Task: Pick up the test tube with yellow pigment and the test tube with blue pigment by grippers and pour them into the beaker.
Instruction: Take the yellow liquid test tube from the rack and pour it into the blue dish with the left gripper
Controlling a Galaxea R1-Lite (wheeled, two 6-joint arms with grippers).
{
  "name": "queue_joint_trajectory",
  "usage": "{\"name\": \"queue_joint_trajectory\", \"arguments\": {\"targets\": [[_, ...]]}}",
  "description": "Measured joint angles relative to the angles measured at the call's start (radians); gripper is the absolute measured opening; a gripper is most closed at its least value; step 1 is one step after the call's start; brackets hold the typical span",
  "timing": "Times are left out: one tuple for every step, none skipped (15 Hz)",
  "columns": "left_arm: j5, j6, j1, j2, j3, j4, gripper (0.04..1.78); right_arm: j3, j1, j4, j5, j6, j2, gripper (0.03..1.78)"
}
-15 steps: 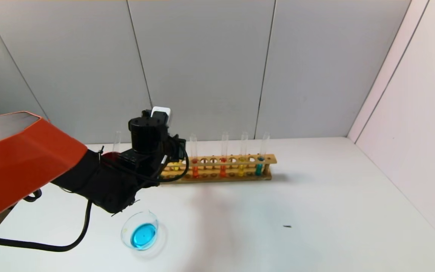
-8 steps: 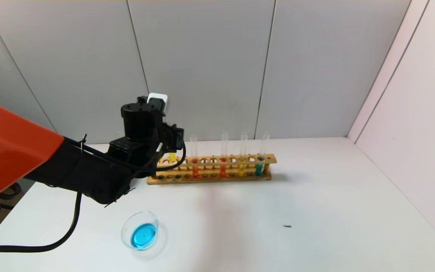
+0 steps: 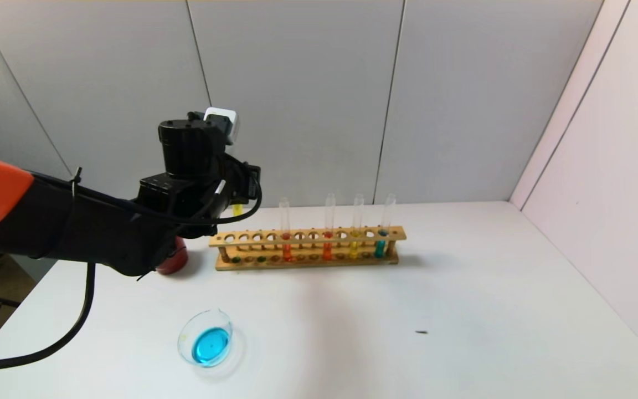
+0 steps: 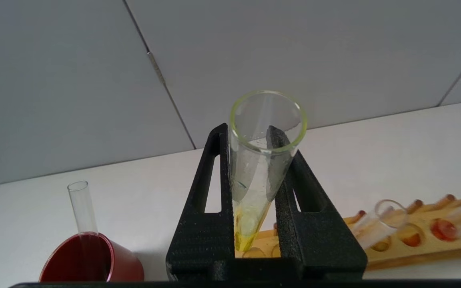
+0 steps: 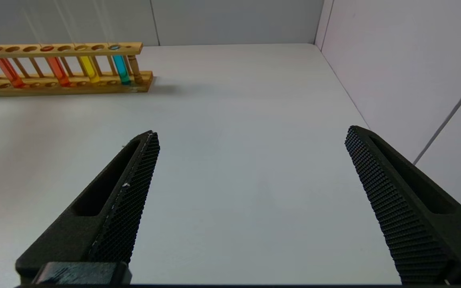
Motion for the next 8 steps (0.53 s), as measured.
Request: {"name": "queue_joint_trajectory", "arguments": {"targets": [[0.000, 0.000, 0.000, -0.024, 0.011, 0.022, 0.34, 0.000, 0.000, 0.000, 0.000, 0.000, 0.000, 1.70], [0.001, 0.000, 0.002, -0.050, 0.027, 0.048, 0.34, 0.000, 0.000, 0.000, 0.000, 0.000, 0.000, 1.70], [0.002, 0.001, 0.002, -0.079, 0.048, 0.076, 0.34, 0.000, 0.000, 0.000, 0.000, 0.000, 0.000, 1.70], [0.006, 0.001, 0.001, -0.106, 0.072, 0.101, 0.34, 0.000, 0.000, 0.000, 0.000, 0.000, 0.000, 1.70], [0.011, 0.002, 0.000, -0.135, 0.096, 0.124, 0.34, 0.000, 0.000, 0.000, 0.000, 0.000, 0.000, 1.70], [0.013, 0.006, 0.001, -0.167, 0.123, 0.144, 0.34, 0.000, 0.000, 0.000, 0.000, 0.000, 0.000, 1.70], [0.015, 0.012, 0.004, -0.196, 0.151, 0.156, 0.34, 0.000, 0.000, 0.000, 0.000, 0.000, 0.000, 1.70], [0.015, 0.021, 0.006, -0.226, 0.184, 0.165, 0.34, 0.000, 0.000, 0.000, 0.000, 0.000, 0.000, 1.70]]}}
